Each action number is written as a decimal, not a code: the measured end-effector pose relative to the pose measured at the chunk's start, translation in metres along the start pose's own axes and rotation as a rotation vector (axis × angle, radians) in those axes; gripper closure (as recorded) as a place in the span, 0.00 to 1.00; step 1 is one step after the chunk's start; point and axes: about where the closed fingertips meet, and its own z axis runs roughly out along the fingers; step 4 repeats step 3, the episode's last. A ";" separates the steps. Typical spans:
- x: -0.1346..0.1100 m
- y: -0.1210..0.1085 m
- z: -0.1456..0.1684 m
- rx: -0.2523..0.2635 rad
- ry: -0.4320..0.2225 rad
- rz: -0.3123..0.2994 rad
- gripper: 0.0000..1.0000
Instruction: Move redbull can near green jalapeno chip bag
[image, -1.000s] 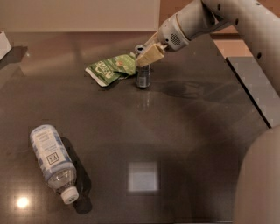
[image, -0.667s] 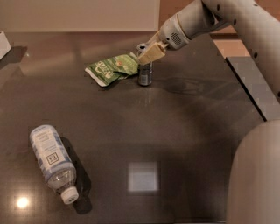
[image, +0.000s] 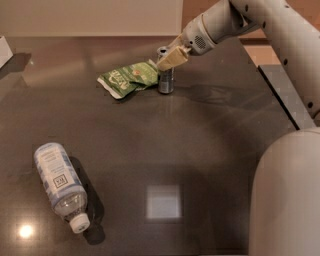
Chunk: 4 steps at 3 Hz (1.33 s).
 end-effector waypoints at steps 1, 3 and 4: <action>0.000 0.001 0.003 -0.005 0.000 0.000 0.12; 0.000 0.001 0.006 -0.010 0.001 0.000 0.00; 0.000 0.001 0.006 -0.010 0.001 0.000 0.00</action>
Offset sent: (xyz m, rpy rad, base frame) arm 0.0003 0.0024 -0.0019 0.0002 0.0029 0.0035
